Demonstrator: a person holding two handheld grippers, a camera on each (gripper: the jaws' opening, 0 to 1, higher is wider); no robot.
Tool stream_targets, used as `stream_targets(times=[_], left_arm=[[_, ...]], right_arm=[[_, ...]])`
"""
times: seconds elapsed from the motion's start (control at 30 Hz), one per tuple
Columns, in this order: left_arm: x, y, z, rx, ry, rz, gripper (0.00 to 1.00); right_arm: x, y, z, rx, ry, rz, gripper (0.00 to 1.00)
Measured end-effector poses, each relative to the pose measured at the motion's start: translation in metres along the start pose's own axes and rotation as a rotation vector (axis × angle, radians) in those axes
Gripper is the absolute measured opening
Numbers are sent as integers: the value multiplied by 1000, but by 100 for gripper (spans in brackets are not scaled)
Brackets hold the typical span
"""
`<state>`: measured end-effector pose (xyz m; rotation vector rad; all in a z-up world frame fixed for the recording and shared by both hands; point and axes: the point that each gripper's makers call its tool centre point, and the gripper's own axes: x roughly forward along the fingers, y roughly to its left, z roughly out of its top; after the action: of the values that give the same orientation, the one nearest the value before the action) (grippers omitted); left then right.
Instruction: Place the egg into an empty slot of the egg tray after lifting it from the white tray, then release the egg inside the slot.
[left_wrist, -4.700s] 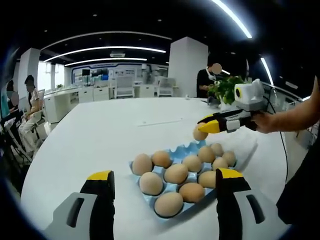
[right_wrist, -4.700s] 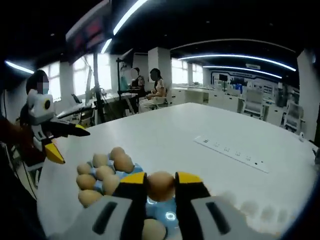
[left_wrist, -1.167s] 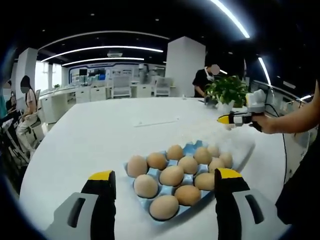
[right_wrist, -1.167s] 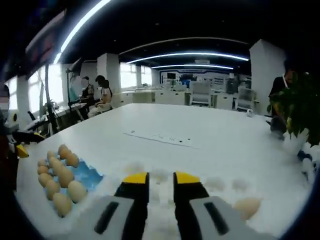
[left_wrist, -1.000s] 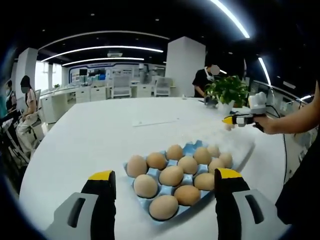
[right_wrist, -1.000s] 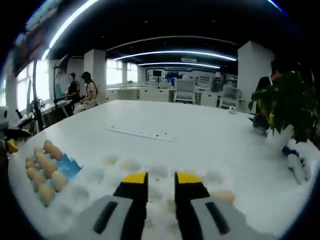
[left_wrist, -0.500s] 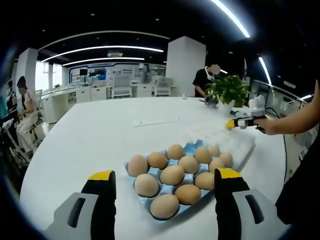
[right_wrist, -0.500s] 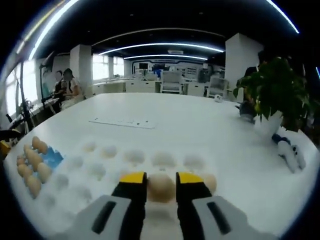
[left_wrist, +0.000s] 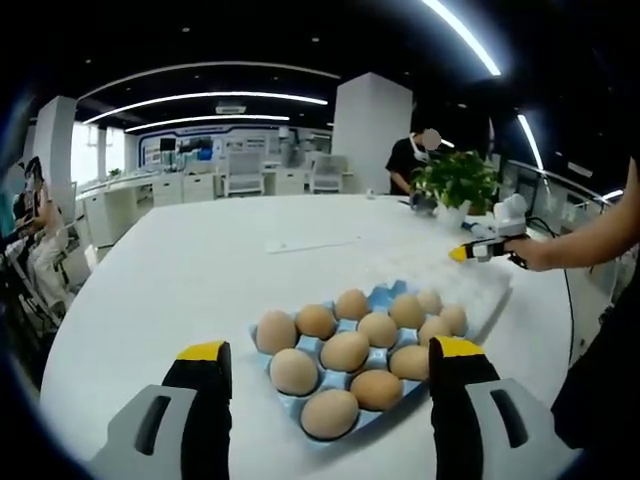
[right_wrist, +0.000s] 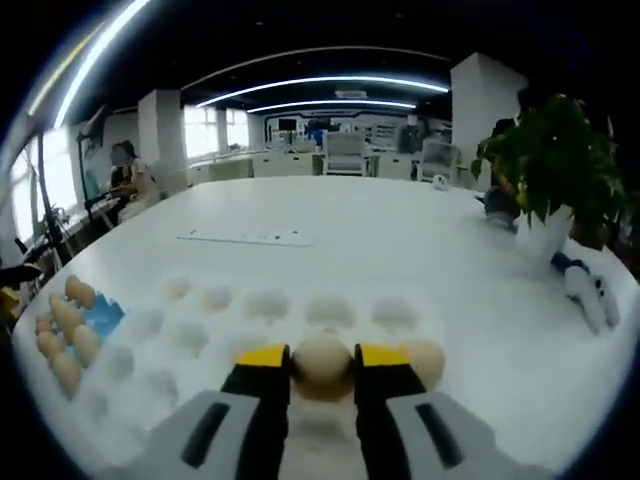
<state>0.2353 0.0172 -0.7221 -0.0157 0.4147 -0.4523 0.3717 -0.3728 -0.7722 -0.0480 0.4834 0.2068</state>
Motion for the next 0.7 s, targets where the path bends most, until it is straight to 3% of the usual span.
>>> stream_targets(times=[0.2, 0.37, 0.7], left_arm=[[0, 2, 1, 1, -7, 6, 83], [1, 0, 1, 3, -5, -7, 83], [2, -1, 0, 0, -5, -14, 82]], right_arm=[[-13, 6, 27, 12, -70, 11, 24], [-15, 19, 34, 15, -86, 41, 24], [-14, 82, 51, -10, -120, 189, 24]])
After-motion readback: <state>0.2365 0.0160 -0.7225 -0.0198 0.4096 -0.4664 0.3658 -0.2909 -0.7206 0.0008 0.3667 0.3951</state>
